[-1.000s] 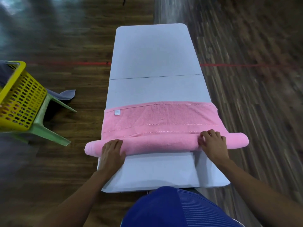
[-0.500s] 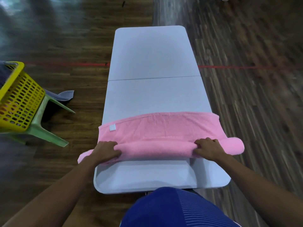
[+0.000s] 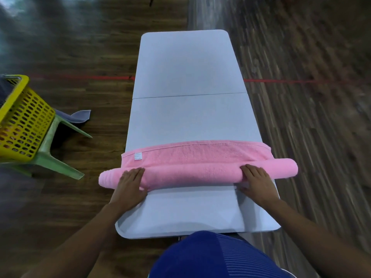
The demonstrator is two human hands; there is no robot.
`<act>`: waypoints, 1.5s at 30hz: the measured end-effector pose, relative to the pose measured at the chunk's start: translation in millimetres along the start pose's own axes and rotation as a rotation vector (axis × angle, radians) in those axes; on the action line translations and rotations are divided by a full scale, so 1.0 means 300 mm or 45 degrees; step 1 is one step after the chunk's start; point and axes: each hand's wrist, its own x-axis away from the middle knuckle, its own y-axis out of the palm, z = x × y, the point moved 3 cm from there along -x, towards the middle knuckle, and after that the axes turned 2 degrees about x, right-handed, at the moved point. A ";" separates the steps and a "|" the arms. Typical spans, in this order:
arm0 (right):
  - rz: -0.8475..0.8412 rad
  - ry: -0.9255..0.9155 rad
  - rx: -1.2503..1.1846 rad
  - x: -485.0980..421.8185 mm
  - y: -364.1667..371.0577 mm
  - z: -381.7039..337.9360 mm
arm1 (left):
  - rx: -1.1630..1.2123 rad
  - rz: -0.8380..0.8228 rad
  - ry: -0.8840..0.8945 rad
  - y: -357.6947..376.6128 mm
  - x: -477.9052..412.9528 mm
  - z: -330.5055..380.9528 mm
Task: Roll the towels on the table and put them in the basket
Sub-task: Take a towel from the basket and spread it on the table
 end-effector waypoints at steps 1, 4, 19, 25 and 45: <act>-0.025 0.003 0.035 -0.016 -0.004 0.008 | -0.031 -0.028 0.020 -0.006 -0.009 -0.009; -0.079 0.061 0.081 -0.079 -0.034 0.000 | -0.024 0.003 0.009 -0.033 -0.056 -0.023; -0.310 0.369 -0.127 -0.166 -0.142 0.045 | 0.165 0.012 -0.109 -0.155 -0.138 -0.069; -0.151 0.141 -0.062 -0.129 -0.077 0.025 | -0.141 0.047 0.066 -0.104 -0.112 -0.024; -0.120 0.195 0.004 -0.471 -0.112 0.108 | 0.110 -0.044 0.066 -0.178 -0.451 -0.098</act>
